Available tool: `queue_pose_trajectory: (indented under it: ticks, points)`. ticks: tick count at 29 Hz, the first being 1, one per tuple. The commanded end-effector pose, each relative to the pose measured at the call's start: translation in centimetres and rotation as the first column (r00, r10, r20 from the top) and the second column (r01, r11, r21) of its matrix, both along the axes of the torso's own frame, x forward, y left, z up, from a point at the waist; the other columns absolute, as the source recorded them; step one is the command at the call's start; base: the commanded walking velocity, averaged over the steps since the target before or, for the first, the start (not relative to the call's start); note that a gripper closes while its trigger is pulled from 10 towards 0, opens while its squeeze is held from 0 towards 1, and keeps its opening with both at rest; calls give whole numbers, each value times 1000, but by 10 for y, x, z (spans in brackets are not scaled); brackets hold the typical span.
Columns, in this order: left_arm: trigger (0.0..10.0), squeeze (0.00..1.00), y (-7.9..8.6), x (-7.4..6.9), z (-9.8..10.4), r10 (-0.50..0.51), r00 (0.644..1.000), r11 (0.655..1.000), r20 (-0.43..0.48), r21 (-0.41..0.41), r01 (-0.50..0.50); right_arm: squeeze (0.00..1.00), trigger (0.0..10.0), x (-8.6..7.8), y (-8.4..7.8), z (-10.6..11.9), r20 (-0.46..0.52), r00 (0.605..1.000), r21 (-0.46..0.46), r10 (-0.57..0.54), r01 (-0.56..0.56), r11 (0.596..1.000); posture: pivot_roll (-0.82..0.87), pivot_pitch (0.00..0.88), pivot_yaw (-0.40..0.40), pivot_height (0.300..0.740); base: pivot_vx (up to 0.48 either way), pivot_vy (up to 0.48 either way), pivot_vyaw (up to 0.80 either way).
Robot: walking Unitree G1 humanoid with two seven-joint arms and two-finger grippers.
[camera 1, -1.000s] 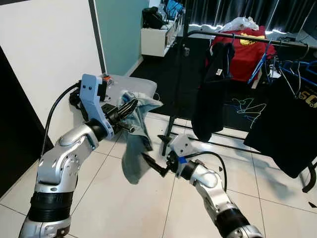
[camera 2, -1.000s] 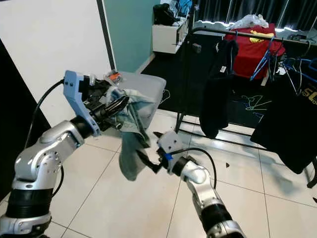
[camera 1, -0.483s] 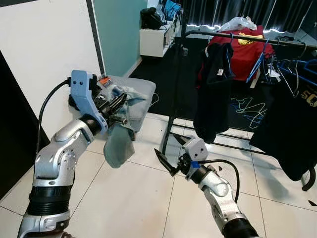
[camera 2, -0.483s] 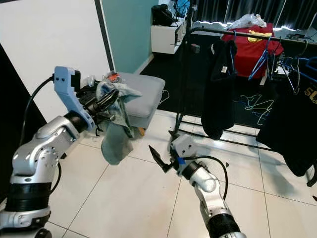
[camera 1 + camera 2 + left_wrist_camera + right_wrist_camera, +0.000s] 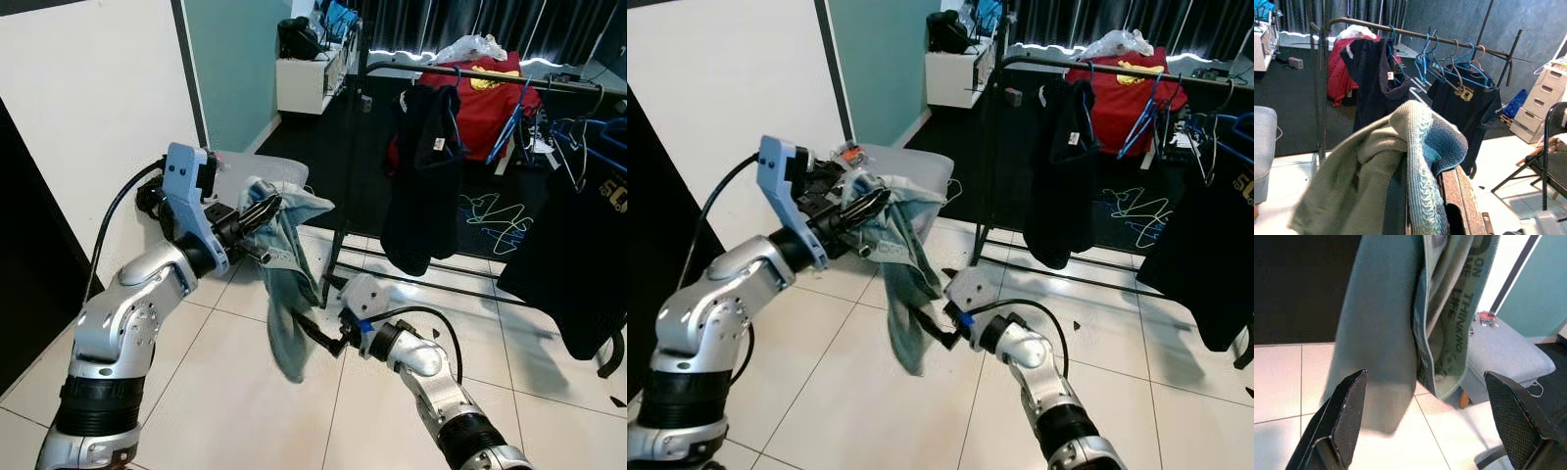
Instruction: Hang hanger
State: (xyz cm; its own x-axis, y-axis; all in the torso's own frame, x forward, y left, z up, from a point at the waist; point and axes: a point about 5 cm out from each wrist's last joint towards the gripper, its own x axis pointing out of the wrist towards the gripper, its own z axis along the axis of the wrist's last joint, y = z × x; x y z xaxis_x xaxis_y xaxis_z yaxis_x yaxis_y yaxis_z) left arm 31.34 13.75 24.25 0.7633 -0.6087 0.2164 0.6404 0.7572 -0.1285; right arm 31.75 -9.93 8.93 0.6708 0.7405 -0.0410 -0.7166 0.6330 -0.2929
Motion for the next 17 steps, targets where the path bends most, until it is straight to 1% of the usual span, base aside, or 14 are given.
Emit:
queue_pose_trajectory:
  ticks: [1, 2, 3, 7, 8, 9, 10, 12, 13, 14, 15, 17]
  points:
    - [10000, 0, -9, -3, 8, -50, 998, 999, 25, -19, 50, 0, 10000, 4, 4, 0, -16, 1000, -7, -4, 4, 1000, 71, 0, 2, 740, 0, 0, 0]
    - [10000, 0, -9, -3, 8, -50, 998, 999, 25, -19, 50, 0, 10000, 4, 4, 0, -16, 1000, -7, -4, 4, 1000, 71, 0, 2, 740, 0, 0, 0]
    - [10000, 0, -13, -5, 11, -80, 996, 996, 37, -32, 82, 0, 10000, 7, 8, 0, -29, 1000, -13, 0, -1, 1000, 79, 0, 0, 740, 0, 0, 0]
    - [10000, 0, -13, -5, 11, -80, 996, 996, 37, -32, 82, 0, 10000, 7, 8, 0, -29, 1000, -13, 0, -1, 1000, 79, 0, 0, 740, 0, 0, 0]
    - [10000, 0, -16, -8, 14, -108, 993, 993, 48, -37, 110, 0, 10000, 10, 11, 1, -45, 999, -13, -5, 4, 1000, 79, 0, 0, 740, 0, 0, 0]
    - [10000, 0, -16, -8, 14, -108, 993, 993, 48, -37, 110, 0, 10000, 10, 11, 1, -45, 999, -13, -5, 4, 1000, 79, 0, 0, 740, 0, 0, 0]
    - [10000, 0, -16, -9, 14, -120, 991, 992, 50, -34, 122, 0, 10000, 14, 14, 4, -49, 999, 4, -18, 18, 1000, 83, 0, -1, 740, 0, 0, 0]
    - [10000, 0, -16, -9, 14, -120, 991, 992, 50, -34, 122, 0, 10000, 14, 14, 4, -49, 999, 4, -18, 18, 1000, 83, 0, -1, 740, 0, 0, 0]
    - [10000, 0, -15, -9, 13, -119, 992, 992, 46, -28, 121, 0, 4431, 17, 14, 9, -51, 998, 42, -34, 36, 998, 82, 0, 1, 740, 0, 0, 0]
    - [10000, 0, -15, -9, 13, -119, 992, 992, 46, -28, 121, 0, 4431, 17, 14, 9, -51, 998, 42, -34, 36, 998, 82, 0, 1, 740, 0, 0, 0]
    - [10000, 0, -14, -8, 12, -112, 993, 993, 41, -22, 113, 0, 0, 18, 14, 11, -57, 997, 74, -42, 46, 996, 83, 0, 1, 740, 0, 0, 0]
    - [10000, 0, -13, -7, 12, -107, 994, 994, 38, -19, 107, 0, 0, 18, 13, 11, -60, 997, 86, -45, 50, 995, 82, 0, 2, 740, 0, 0, 0]
